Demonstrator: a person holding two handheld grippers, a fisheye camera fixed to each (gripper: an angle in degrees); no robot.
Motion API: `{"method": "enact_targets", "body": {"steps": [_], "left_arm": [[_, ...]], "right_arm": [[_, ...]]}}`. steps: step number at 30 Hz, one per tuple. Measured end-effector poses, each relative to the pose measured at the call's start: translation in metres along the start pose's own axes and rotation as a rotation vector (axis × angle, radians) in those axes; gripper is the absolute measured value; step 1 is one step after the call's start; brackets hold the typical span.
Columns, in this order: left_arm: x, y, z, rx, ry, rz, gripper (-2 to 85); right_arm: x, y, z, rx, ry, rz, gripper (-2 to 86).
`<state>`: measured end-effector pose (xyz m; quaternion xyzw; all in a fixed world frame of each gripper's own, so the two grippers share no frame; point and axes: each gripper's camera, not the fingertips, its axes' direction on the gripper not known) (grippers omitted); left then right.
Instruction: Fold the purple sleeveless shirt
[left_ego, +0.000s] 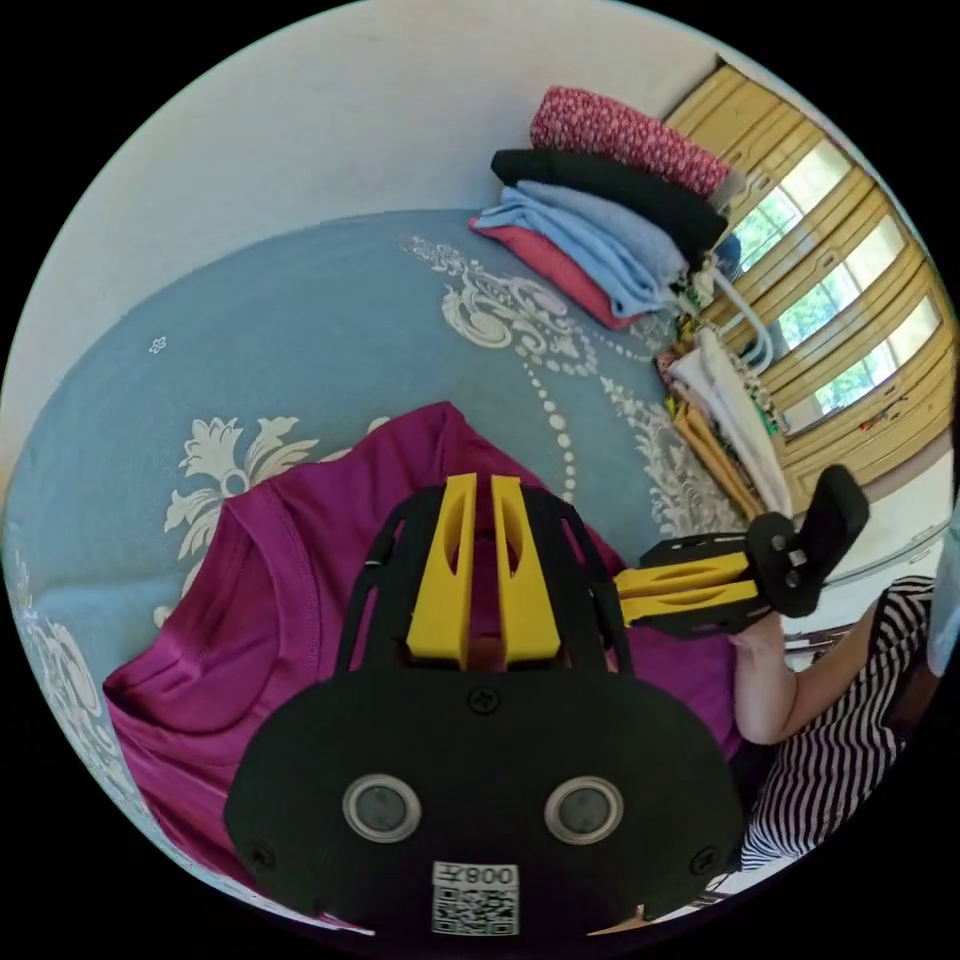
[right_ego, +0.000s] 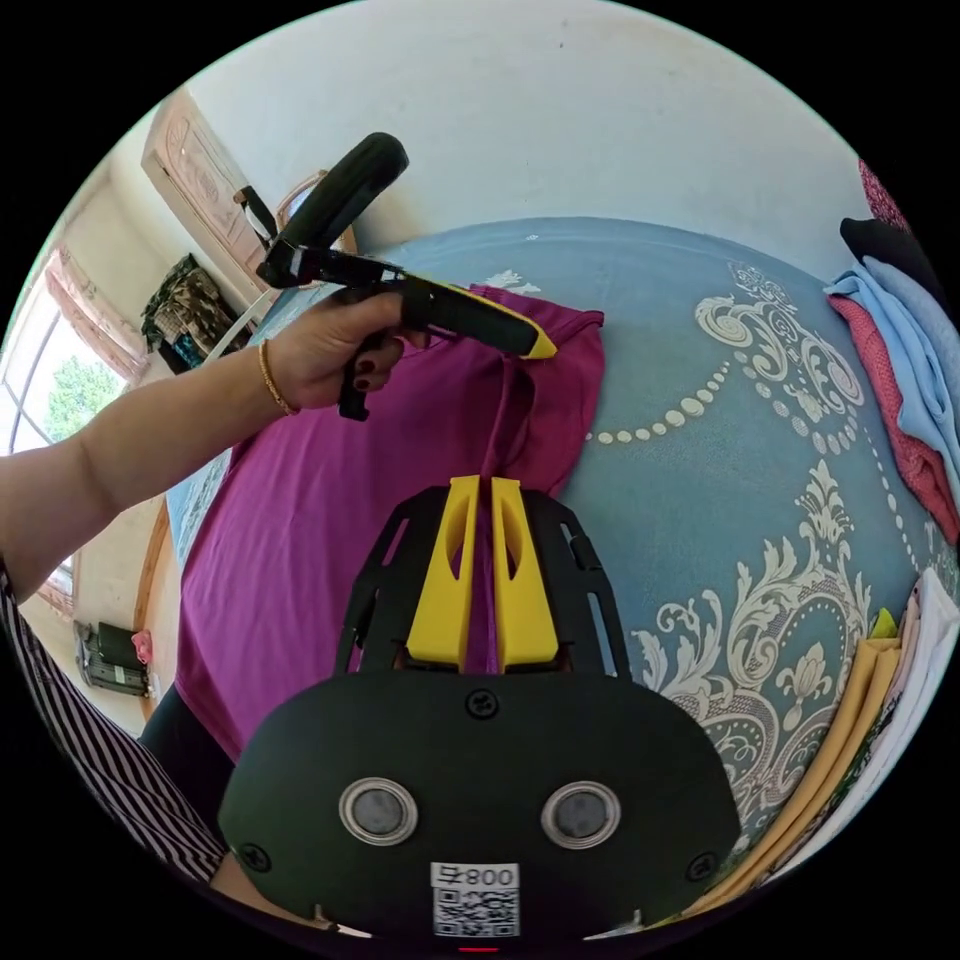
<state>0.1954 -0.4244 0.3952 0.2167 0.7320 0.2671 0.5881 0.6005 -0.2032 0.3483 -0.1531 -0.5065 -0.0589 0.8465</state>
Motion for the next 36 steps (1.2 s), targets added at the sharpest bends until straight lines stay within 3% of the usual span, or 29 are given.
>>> {"method": "enact_targets", "body": {"steps": [9,13,17,27,36], "left_arm": [[0.039,0.0,-0.027,0.045,-0.033,-0.004,0.3],[0.062,0.011,-0.048,0.067,-0.006,0.005,0.3],[0.08,0.016,-0.058,0.027,-0.036,0.014,0.3],[0.126,0.077,-0.153,0.206,0.151,-0.069,1.1],[0.162,0.178,-0.23,0.159,0.281,-0.229,1.1]], "right_arm": [[0.019,0.002,-0.019,0.08,-0.087,0.039,1.4],[0.017,-0.007,0.012,-0.035,-0.015,0.061,0.6],[0.016,-0.009,0.018,-0.026,-0.023,0.071,0.2],[0.004,-0.011,0.032,0.063,0.018,0.081,0.1],[-0.032,-0.029,0.084,-0.017,0.165,0.033,0.1]]}}
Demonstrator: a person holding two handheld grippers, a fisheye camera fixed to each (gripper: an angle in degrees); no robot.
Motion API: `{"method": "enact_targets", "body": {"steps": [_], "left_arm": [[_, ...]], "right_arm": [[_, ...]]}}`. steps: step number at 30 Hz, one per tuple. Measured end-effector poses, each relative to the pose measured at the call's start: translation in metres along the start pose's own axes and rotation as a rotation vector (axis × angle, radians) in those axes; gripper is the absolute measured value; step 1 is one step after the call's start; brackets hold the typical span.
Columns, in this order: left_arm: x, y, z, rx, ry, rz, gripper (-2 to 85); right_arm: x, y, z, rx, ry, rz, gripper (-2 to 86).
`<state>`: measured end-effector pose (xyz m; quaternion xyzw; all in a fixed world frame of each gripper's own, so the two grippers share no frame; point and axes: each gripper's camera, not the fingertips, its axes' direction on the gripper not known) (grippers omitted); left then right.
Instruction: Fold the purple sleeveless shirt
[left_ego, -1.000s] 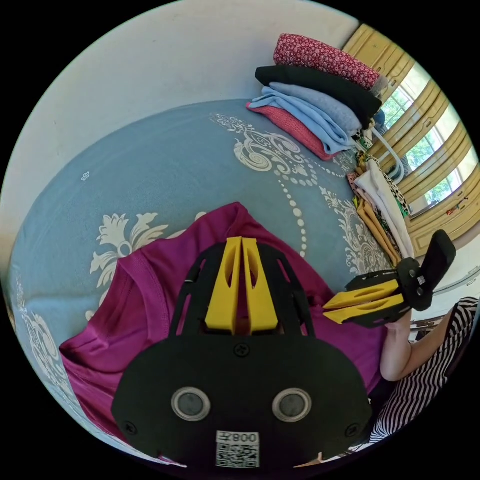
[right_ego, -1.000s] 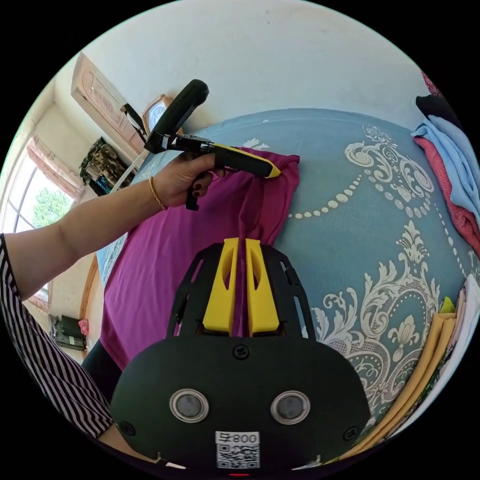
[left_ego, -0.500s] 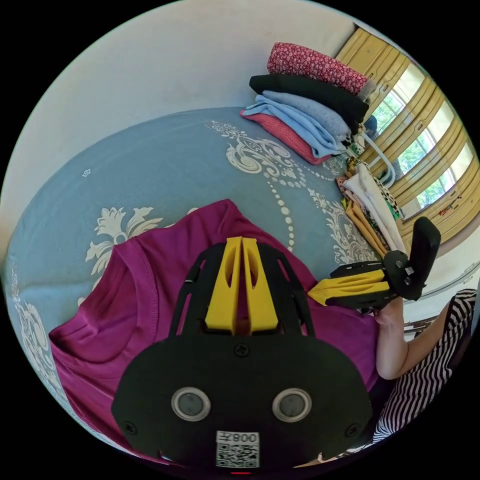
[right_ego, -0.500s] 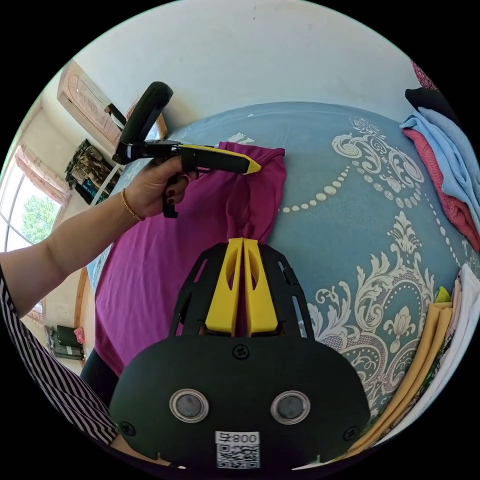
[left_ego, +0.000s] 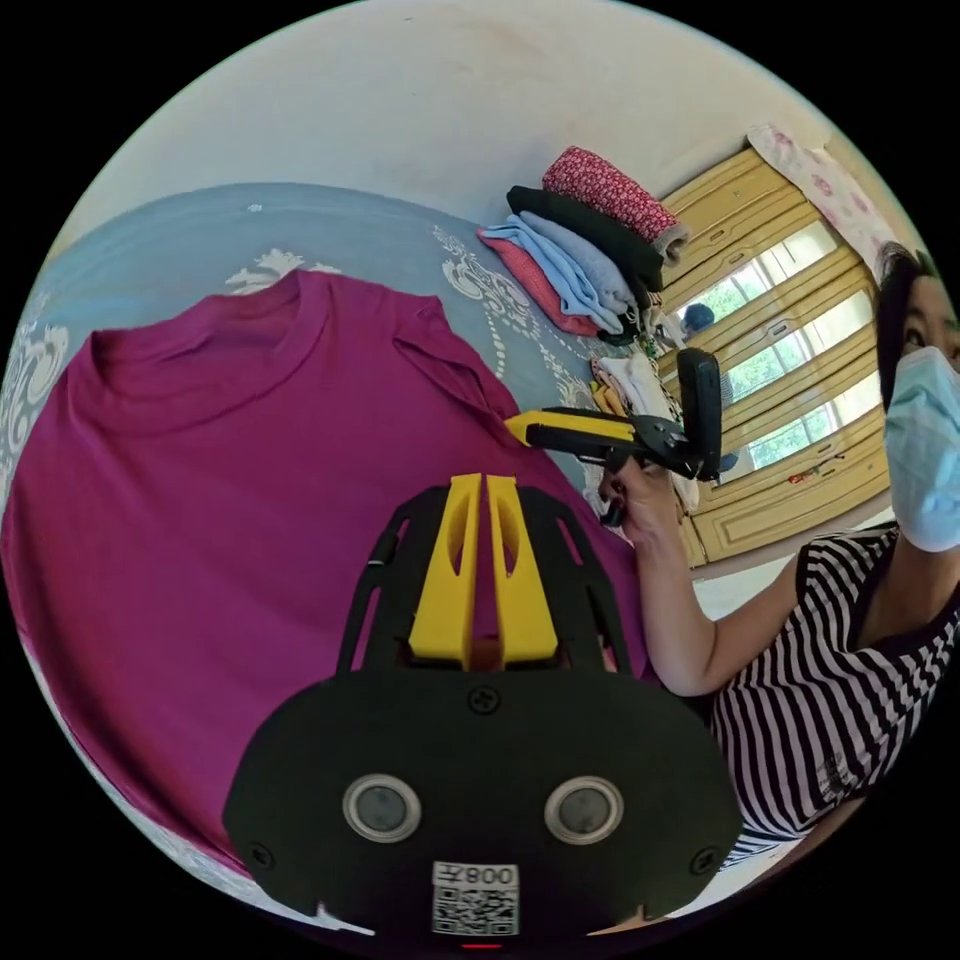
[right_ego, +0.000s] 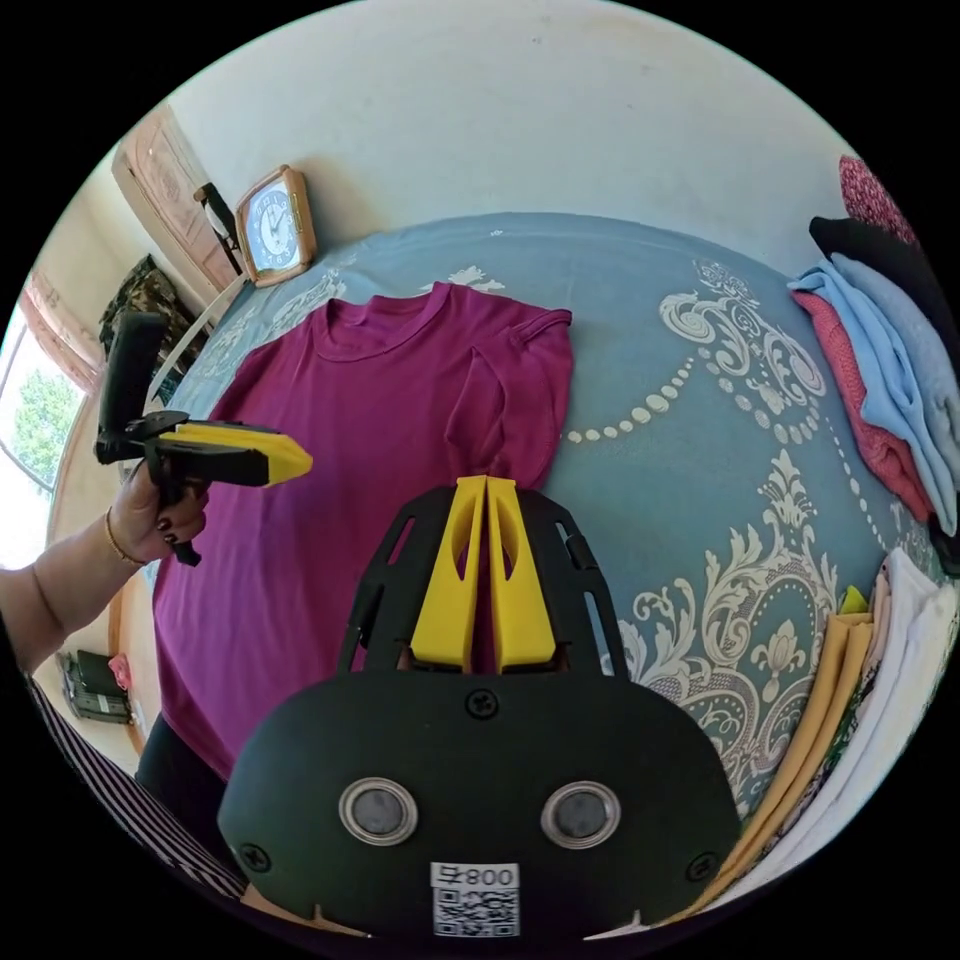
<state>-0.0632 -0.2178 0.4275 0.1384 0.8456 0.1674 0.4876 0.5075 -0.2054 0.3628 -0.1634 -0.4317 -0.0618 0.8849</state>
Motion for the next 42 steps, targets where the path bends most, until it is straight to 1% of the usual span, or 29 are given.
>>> {"method": "enact_targets", "body": {"steps": [3,7,14,19,26,30,32,33,35,38,40,42], "left_arm": [[0.012,0.017,-0.025,0.022,0.022,-0.036,0.9],[0.03,0.028,-0.052,0.054,0.087,-0.05,0.7],[0.07,0.044,-0.1,0.102,0.099,-0.035,0.6],[0.092,0.076,-0.146,0.145,0.132,-0.086,0.5],[0.115,0.108,-0.187,0.192,0.163,-0.147,0.5],[0.129,0.12,-0.209,0.221,0.183,-0.171,0.6],[0.134,0.125,-0.219,0.235,0.185,-0.178,0.7],[0.138,0.13,-0.227,0.247,0.178,-0.184,0.9],[0.143,0.138,-0.241,0.272,0.157,-0.197,1.5],[0.15,0.16,-0.276,0.347,0.043,-0.239,3.1],[0.152,0.185,-0.308,0.425,-0.101,-0.322,4.5],[0.15,0.206,-0.328,0.472,-0.212,-0.412,5.4]], "right_arm": [[-0.02,-0.007,0.015,-0.011,0.02,-0.044,0.1],[-0.039,-0.012,0.039,-0.05,0.108,-0.083,0.1],[-0.056,-0.014,0.068,-0.052,0.153,-0.109,0.1],[-0.074,-0.014,0.091,-0.056,0.241,-0.167,0.1],[-0.069,-0.02,0.097,-0.014,0.29,-0.124,-0.3],[-0.059,-0.026,0.102,0.041,0.205,-0.067,-0.3],[-0.051,-0.032,0.124,-0.002,0.133,-0.059,-0.3],[-0.046,-0.037,0.145,-0.098,0.084,-0.061,-0.2],[-0.042,-0.038,0.146,-0.067,0.072,-0.043,0.0],[-0.041,-0.044,0.138,-0.014,0.039,-0.033,0.9],[-0.053,-0.054,0.133,0.044,-0.091,-0.078,1.7],[-0.074,-0.07,0.139,0.05,-0.182,-0.155,2.1]]}}
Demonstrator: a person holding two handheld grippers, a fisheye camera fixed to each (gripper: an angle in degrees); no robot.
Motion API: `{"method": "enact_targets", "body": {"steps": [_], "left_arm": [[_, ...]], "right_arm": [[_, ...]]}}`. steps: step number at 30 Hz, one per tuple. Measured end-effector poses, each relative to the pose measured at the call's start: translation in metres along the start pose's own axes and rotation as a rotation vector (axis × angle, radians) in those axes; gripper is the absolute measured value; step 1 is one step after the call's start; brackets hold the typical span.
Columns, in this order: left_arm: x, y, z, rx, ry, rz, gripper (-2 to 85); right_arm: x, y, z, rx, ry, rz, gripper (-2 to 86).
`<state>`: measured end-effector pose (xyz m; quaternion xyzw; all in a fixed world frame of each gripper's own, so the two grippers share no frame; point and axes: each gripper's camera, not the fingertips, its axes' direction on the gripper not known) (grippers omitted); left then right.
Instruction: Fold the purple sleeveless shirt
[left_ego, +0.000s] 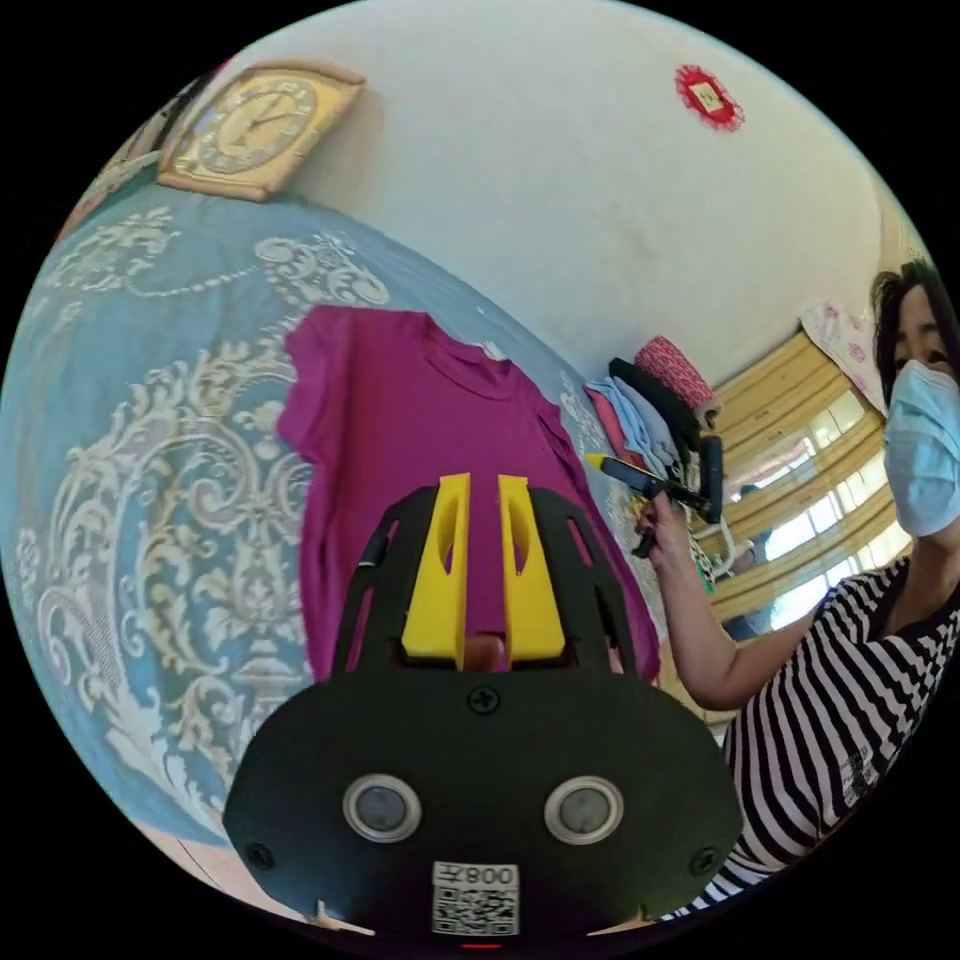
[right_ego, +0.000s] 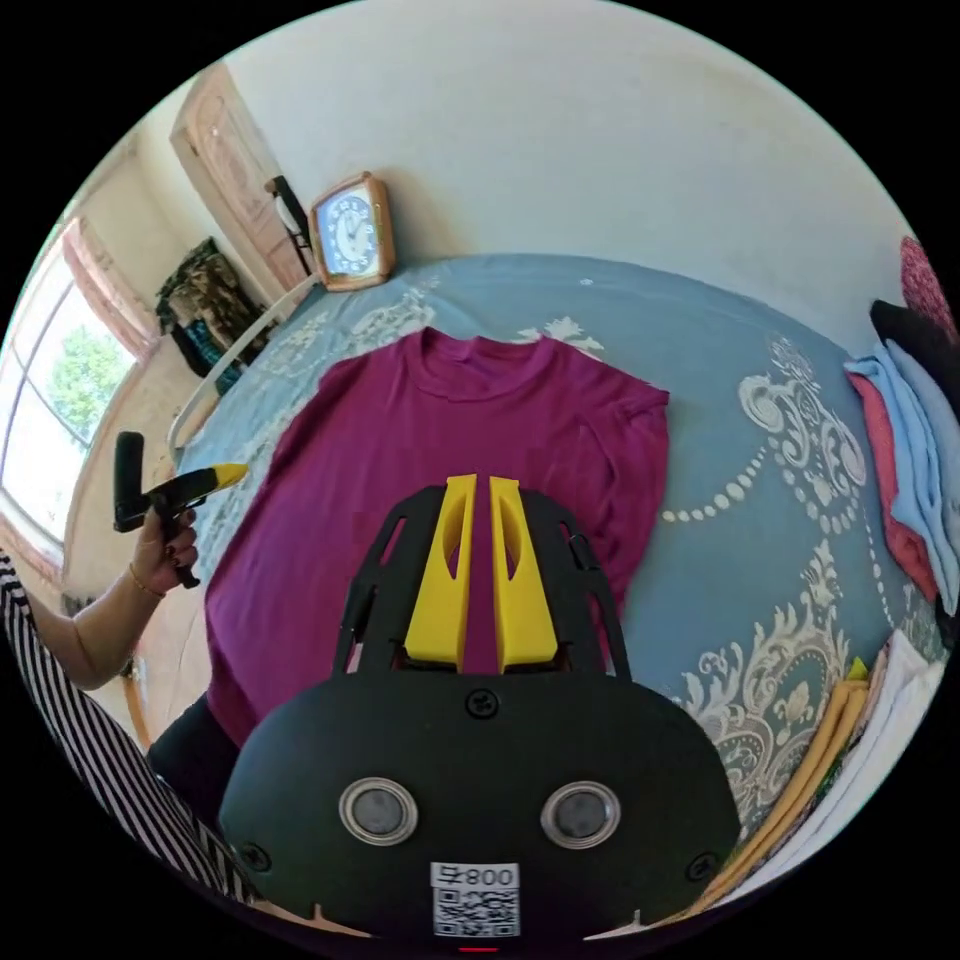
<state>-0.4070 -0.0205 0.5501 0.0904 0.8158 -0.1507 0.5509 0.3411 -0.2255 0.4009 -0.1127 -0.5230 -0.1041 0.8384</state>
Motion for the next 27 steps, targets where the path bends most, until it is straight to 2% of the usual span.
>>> {"method": "enact_targets", "body": {"steps": [4,11,14,21,27], "left_arm": [[-0.027,0.005,-0.028,0.062,-0.137,-0.126,6.4],[-0.05,-0.012,-0.01,0.022,-0.087,-0.22,5.9],[-0.05,-0.009,0.0,-0.015,-0.047,-0.236,4.7],[-0.039,0.017,0.001,0.007,-0.047,-0.226,2.5],[-0.011,0.043,0.007,0.024,-0.111,-0.138,2.1]], "right_arm": [[-0.05,-0.054,0.048,-0.053,-0.114,-0.186,3.1],[-0.126,-0.155,0.136,-0.156,-0.225,-0.396,5.6],[-0.159,-0.187,0.181,-0.224,-0.188,-0.483,5.9],[-0.189,-0.218,0.283,-0.394,0.085,-0.59,5.2],[-0.172,-0.24,0.291,-0.356,0.075,-0.573,0.9]]}}
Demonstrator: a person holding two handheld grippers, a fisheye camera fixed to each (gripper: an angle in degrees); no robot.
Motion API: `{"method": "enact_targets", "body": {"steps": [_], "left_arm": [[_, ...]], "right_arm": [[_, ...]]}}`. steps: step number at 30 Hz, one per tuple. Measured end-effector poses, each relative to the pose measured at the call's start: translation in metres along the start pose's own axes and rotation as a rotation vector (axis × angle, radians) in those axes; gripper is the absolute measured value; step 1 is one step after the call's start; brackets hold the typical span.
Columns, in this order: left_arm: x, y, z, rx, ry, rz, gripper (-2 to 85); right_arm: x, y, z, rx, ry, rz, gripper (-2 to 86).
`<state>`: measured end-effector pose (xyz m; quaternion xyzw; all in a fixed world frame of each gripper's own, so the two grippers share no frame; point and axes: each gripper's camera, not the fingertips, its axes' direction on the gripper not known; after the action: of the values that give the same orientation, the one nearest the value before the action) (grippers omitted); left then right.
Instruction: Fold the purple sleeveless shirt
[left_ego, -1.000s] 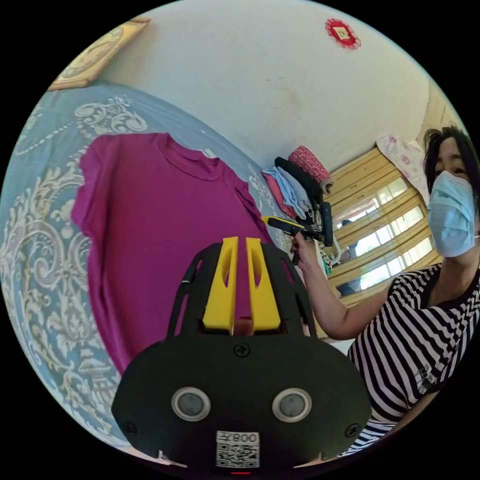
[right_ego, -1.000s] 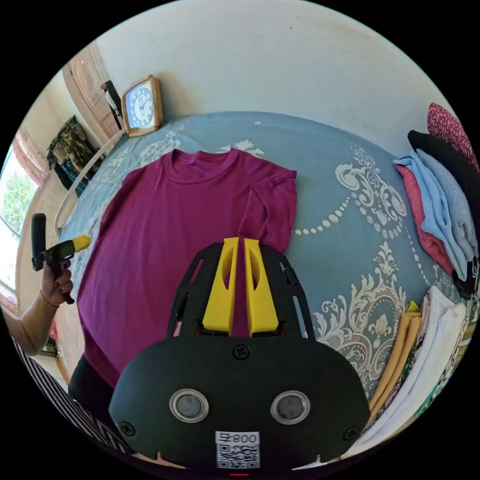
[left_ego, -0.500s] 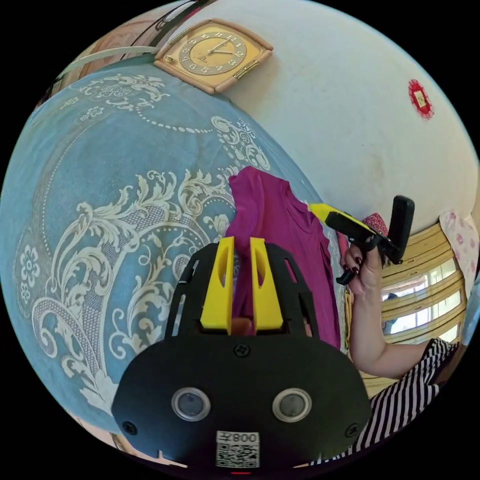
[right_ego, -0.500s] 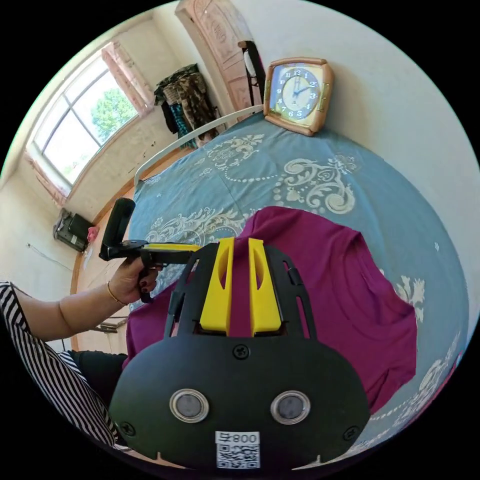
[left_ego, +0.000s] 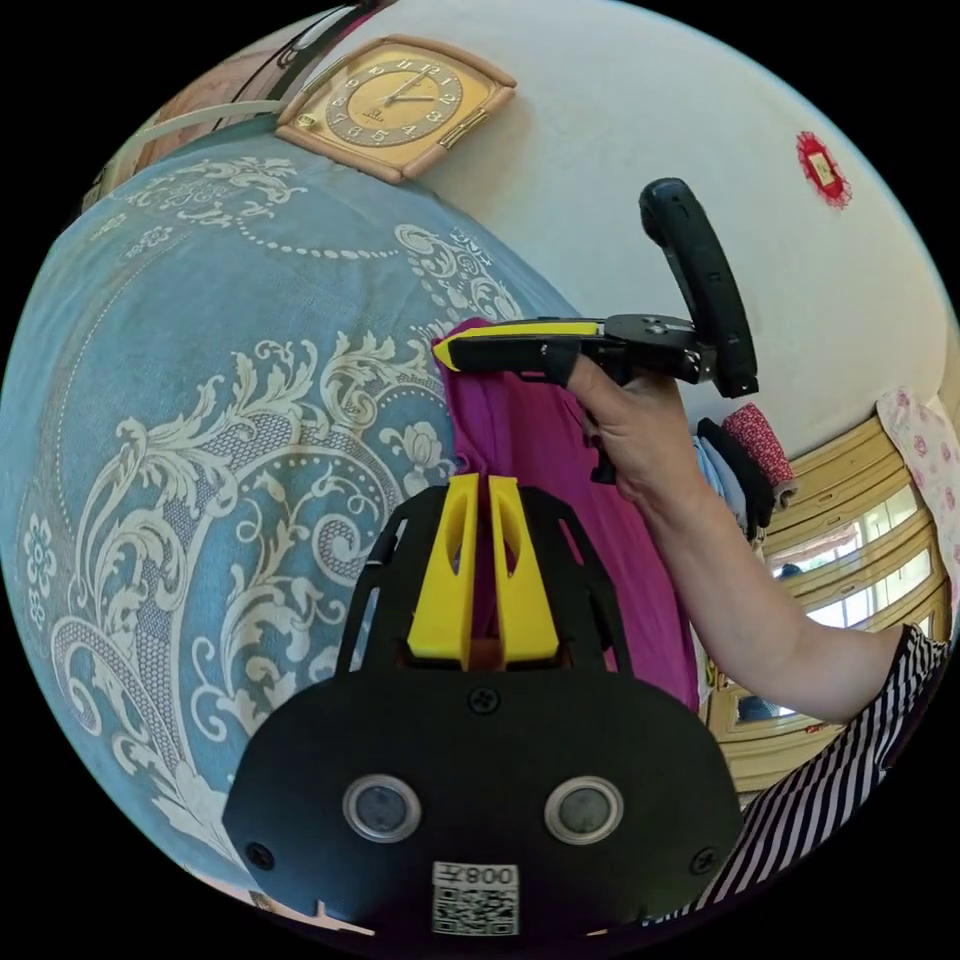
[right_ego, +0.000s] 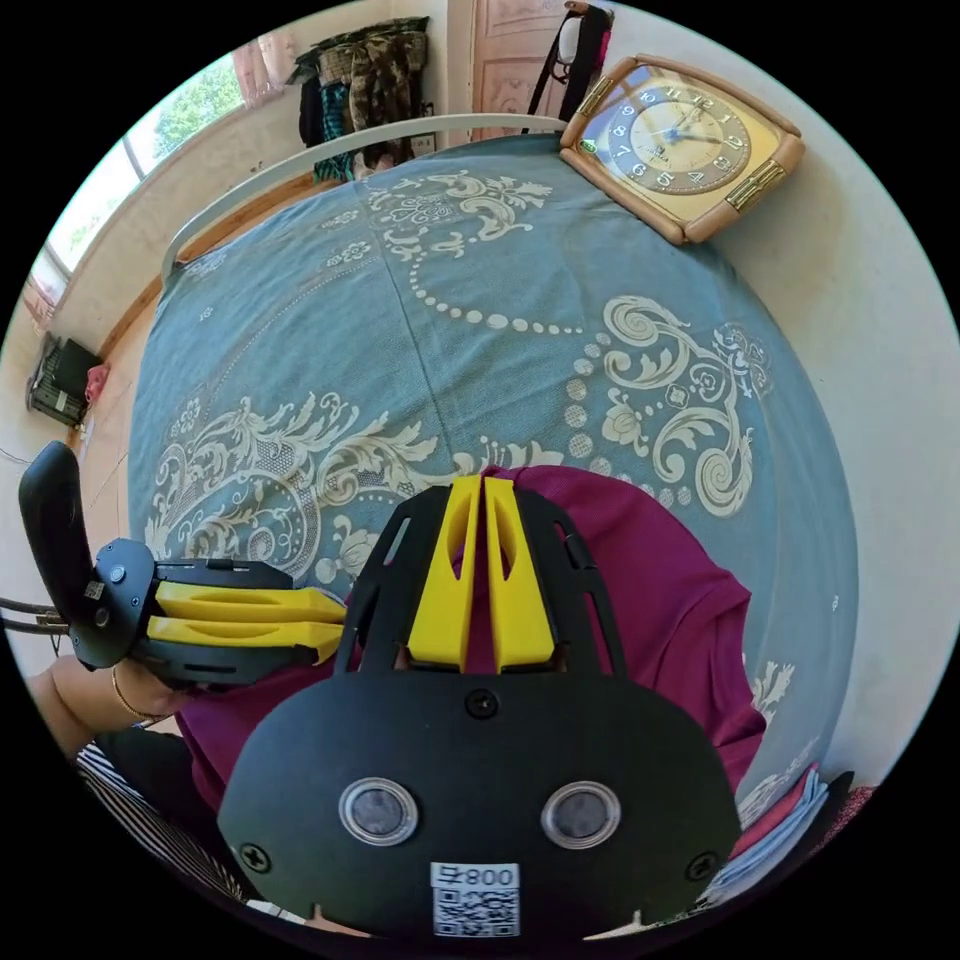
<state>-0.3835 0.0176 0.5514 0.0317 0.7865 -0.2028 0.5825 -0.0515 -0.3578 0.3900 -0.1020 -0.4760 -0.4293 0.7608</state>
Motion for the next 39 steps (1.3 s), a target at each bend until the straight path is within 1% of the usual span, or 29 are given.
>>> {"method": "enact_targets", "body": {"steps": [2,4,5,6,7,9,10,12,14,17,19,20,22,23,25,28,33,35,38,39], "left_arm": [[0.009,0.01,-0.003,0.038,-0.023,0.033,2.0],[0.028,0.025,-0.012,0.116,-0.053,0.119,1.8],[0.034,0.03,-0.014,0.136,-0.061,0.156,1.8],[0.048,0.039,-0.016,0.166,-0.074,0.238,1.8],[0.063,0.049,-0.013,0.167,-0.093,0.323,1.8],[0.085,0.063,0.002,0.11,-0.142,0.438,1.8],[0.097,0.074,0.016,0.066,-0.18,0.505,1.8],[0.109,0.089,0.037,-0.003,-0.228,0.573,1.8],[0.116,0.102,0.056,-0.061,-0.267,0.622,1.8],[0.126,0.123,0.075,-0.094,-0.329,0.685,1.8],[0.127,0.135,0.087,-0.11,-0.352,0.694,1.9],[0.126,0.138,0.089,-0.113,-0.352,0.692,1.9],[0.121,0.148,0.097,-0.115,-0.34,0.674,1.9],[0.12,0.151,0.099,-0.115,-0.337,0.667,1.9],[0.116,0.16,0.106,-0.112,-0.334,0.658,1.9],[0.113,0.173,0.117,-0.114,-0.345,0.67,1.8],[0.107,0.191,0.136,-0.115,-0.362,0.687,1.8],[0.105,0.198,0.141,-0.105,-0.376,0.697,1.9],[0.102,0.208,0.147,-0.075,-0.41,0.707,1.9],[0.101,0.211,0.146,-0.05,-0.425,0.707,1.9]], "right_arm": [[0.016,0.002,-0.008,0.05,-0.079,0.029,0.6],[0.056,0.023,-0.037,0.229,-0.309,0.104,0.5],[0.069,0.033,-0.044,0.274,-0.371,0.126,0.5],[0.095,0.053,-0.054,0.343,-0.472,0.168,0.6],[0.124,0.075,-0.058,0.368,-0.543,0.226,0.8],[0.161,0.108,-0.054,0.343,-0.578,0.308,1.2],[0.179,0.127,-0.049,0.304,-0.566,0.354,1.8],[0.197,0.152,-0.045,0.284,-0.531,0.429,3.0],[0.201,0.161,-0.046,0.28,-0.522,0.43,4.9],[0.185,0.142,-0.046,0.225,-0.451,0.33,7.2],[0.165,0.117,-0.046,0.166,-0.343,0.225,7.9],[0.16,0.112,-0.046,0.157,-0.323,0.194,7.9],[0.141,0.096,-0.043,0.115,-0.206,0.095,8.5],[0.136,0.093,-0.041,0.103,-0.174,0.073,8.6],[0.123,0.083,-0.036,0.076,-0.026,0.019,8.7],[0.122,0.077,-0.034,0.097,0.081,0.019,8.1],[0.146,0.063,-0.024,0.057,-0.024,0.068,5.2],[0.157,0.062,-0.027,0.074,-0.048,0.091,3.9],[0.18,0.058,-0.045,0.144,-0.16,0.119,2.9],[0.192,0.059,-0.058,0.209,-0.223,0.126,2.6]]}}
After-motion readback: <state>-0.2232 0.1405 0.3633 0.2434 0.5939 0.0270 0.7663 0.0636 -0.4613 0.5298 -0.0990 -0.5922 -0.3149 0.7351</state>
